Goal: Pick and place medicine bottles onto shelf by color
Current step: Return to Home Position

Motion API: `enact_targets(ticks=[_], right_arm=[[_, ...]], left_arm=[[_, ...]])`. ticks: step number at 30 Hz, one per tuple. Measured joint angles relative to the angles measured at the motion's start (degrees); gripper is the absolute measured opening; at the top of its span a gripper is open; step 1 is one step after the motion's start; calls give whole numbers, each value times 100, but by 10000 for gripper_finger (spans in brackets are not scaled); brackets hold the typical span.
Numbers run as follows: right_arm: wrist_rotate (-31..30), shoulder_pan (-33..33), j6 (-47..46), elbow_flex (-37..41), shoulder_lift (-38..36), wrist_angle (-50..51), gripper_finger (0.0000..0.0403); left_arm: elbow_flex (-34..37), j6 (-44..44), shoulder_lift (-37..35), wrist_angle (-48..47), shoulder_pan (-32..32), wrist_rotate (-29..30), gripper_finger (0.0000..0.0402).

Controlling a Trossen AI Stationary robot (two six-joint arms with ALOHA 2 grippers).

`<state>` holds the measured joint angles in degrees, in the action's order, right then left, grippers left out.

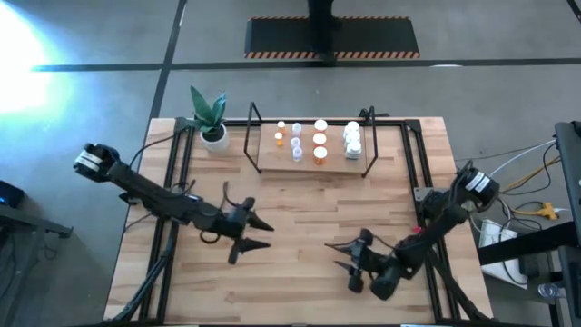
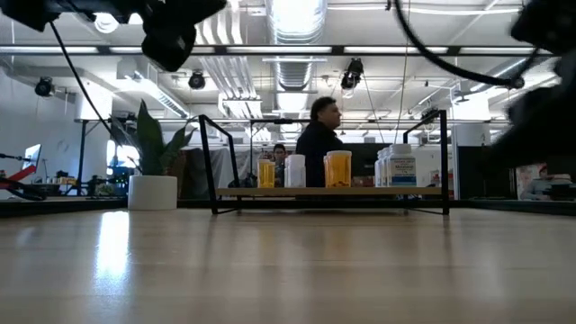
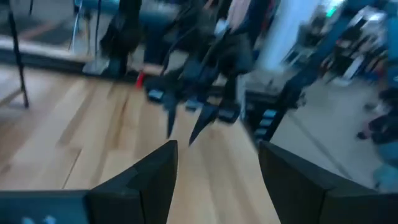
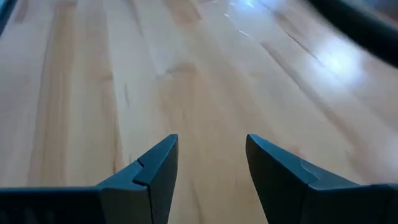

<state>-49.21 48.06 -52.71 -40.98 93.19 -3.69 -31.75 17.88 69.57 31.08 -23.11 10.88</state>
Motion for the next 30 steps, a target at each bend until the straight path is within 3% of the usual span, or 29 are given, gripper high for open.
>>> enact_targets(ticks=[6,11,15,20,24,27,30], right_arm=[[1393,-840,3041,5,-869,-605,148],[2434,-1289,4241,285,-2345,-514,75],[2695,-1424,4633,784,-3745,-513,18],[2673,-1707,4609,1522,-5336,-508,10],[2785,-1977,4603,2092,-6323,-518,9],[2943,-2161,4561,2468,-6909,-572,9],[2976,-2312,4509,2792,-7429,-591,9]], left_arm=[[355,-70,-206,473,-17,156,207],[413,-78,-228,422,-17,329,207],[411,-254,-232,437,-18,331,207],[389,-384,-324,444,50,709,207],[396,-613,-649,253,387,667,201],[398,-631,-1031,-203,855,419,172],[398,-629,-1407,-624,1425,15,117]])
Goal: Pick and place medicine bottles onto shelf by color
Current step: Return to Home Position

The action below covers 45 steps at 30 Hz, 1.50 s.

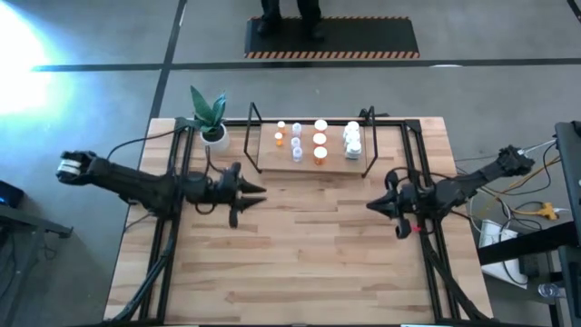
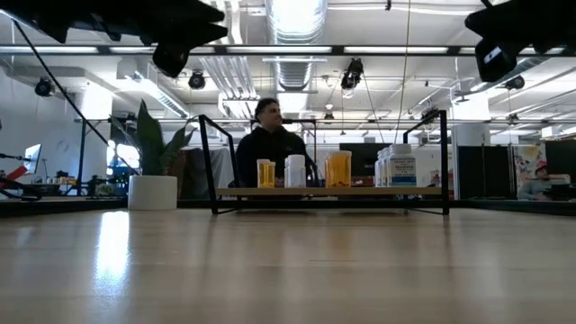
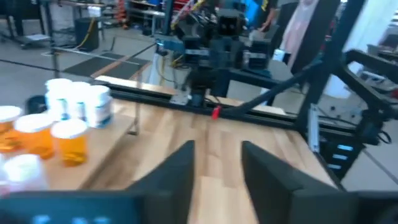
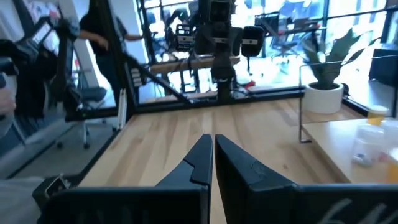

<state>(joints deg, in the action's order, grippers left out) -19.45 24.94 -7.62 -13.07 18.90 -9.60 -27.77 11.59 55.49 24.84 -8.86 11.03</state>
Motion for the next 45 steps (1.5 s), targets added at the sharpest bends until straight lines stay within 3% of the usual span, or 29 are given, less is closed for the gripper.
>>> enact_targets(ticks=[5,13,16,24,38,45], right_arm=[[-1,-99,-24,445,-641,-14,8],[-4,-99,-137,1086,-1522,-50,8],[-12,-100,-52,1240,-1871,-19,8],[-50,-143,1,1238,-1886,61,8],[-67,-153,-338,1240,-1876,339,8],[-133,-160,-480,1243,-1846,344,8]], left_arm=[[6,-17,-488,-565,943,-747,13],[49,-306,-1276,-1794,2075,-1355,1],[220,-460,-1604,-1797,2312,-1552,0],[1270,-442,-2795,-1591,2949,-2148,0],[2625,-70,-5507,-1429,3035,-2529,0],[2728,-22,-5105,-1287,2637,-2118,0]])
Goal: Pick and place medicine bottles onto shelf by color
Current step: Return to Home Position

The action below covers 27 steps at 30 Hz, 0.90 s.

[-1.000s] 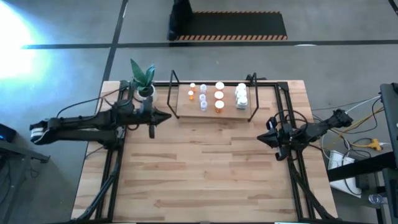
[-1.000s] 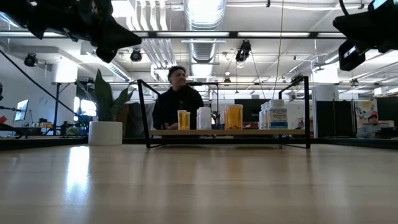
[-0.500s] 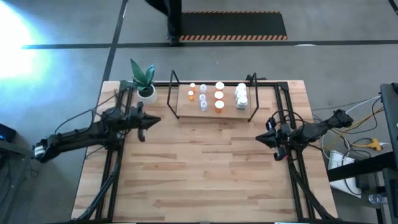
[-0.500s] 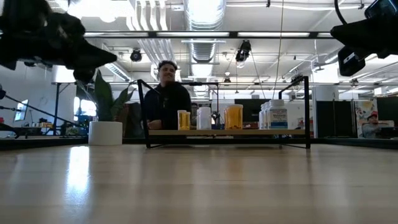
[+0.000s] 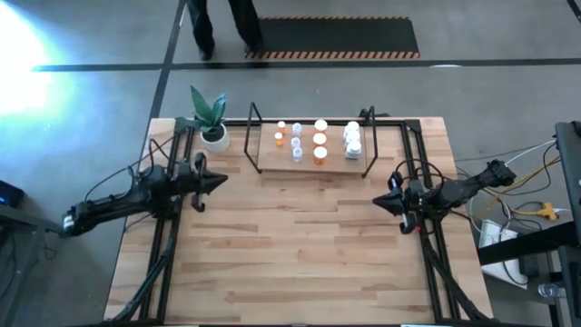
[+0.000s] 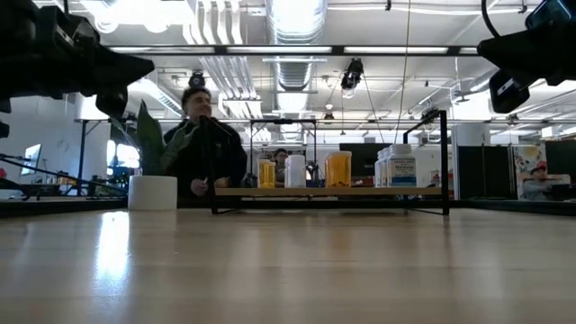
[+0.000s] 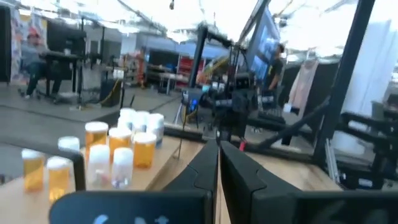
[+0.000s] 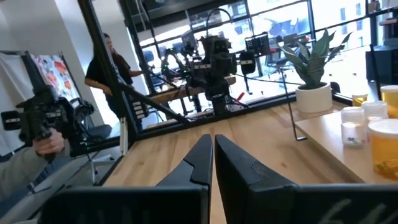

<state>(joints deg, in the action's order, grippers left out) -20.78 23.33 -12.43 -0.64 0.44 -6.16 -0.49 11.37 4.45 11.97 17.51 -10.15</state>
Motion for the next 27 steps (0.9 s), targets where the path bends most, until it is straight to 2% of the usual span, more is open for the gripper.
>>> enact_targets(ticks=[2,6,11,18,23,27], right_arm=[[-35,0,0,1,26,-4,8],[-53,-2,0,1,44,-8,8],[-332,-2,153,1,37,-4,8],[-627,-52,307,1,-6,225,8],[-675,-76,502,1,16,235,8],[-1077,-170,738,1,-41,239,8]], left_arm=[[0,-104,-5,12,-267,242,0],[2,-459,-144,-73,-1005,1270,0],[4,-865,-321,-838,-1756,2111,0],[11,-878,-284,-1002,-1837,1710,0],[15,-880,-195,-1010,-1837,1703,0],[15,-878,-57,-1025,-1837,1689,0]])
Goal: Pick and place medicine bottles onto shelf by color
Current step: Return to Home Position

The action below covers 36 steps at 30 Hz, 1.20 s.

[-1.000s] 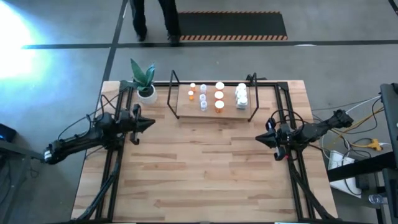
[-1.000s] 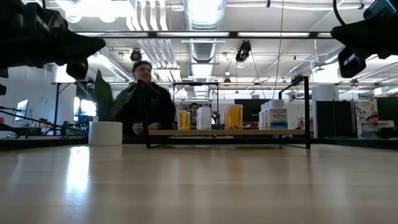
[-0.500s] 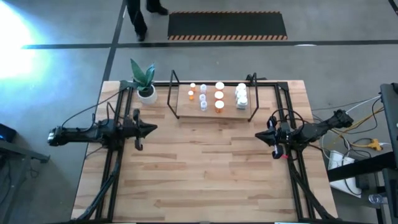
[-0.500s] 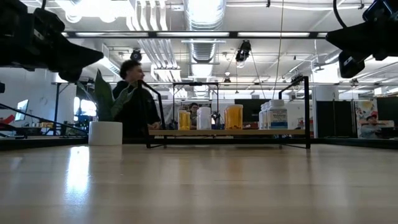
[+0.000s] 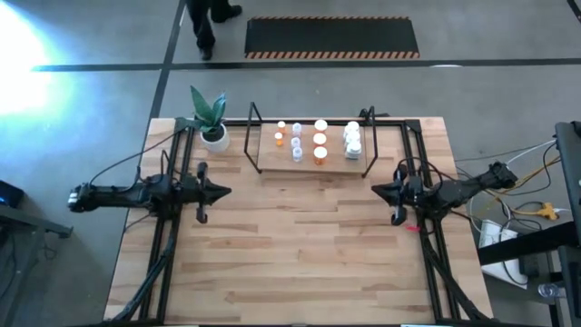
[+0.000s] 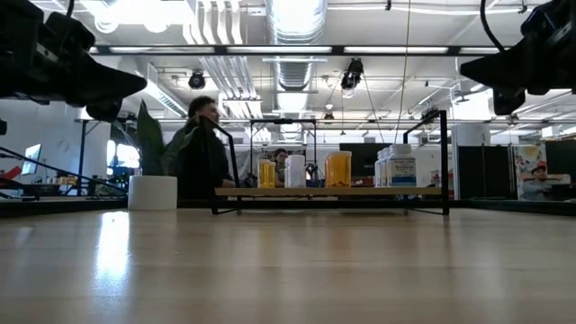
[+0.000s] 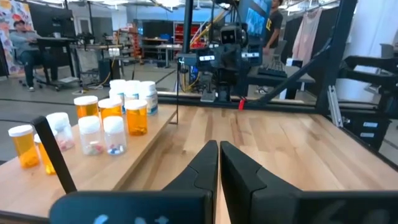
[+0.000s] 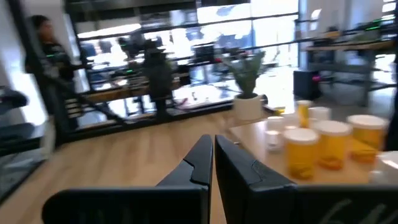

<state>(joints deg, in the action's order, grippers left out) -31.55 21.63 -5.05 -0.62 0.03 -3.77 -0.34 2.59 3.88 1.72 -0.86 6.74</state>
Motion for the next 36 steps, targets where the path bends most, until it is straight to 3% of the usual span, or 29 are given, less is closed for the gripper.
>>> enact_targets(ticks=[4,7,11,14,18,27,36], right_arm=[[100,-480,19,2,-2,5,8],[575,-1021,17,2,2,22,8],[1677,-1994,-159,2,0,123,8],[2893,-2710,-431,2,0,243,8],[4123,-3197,-591,4,6,183,8],[3764,-3207,114,4,126,231,9],[3604,-3207,-145,4,275,230,9]], left_arm=[[2,2,124,-3,0,0,0],[4,1,173,14,0,2,0],[7,-1,155,25,2,3,0],[7,-31,131,31,2,4,0],[7,-108,104,36,2,8,0],[9,-183,209,39,2,59,0],[9,-160,428,57,2,76,0]])
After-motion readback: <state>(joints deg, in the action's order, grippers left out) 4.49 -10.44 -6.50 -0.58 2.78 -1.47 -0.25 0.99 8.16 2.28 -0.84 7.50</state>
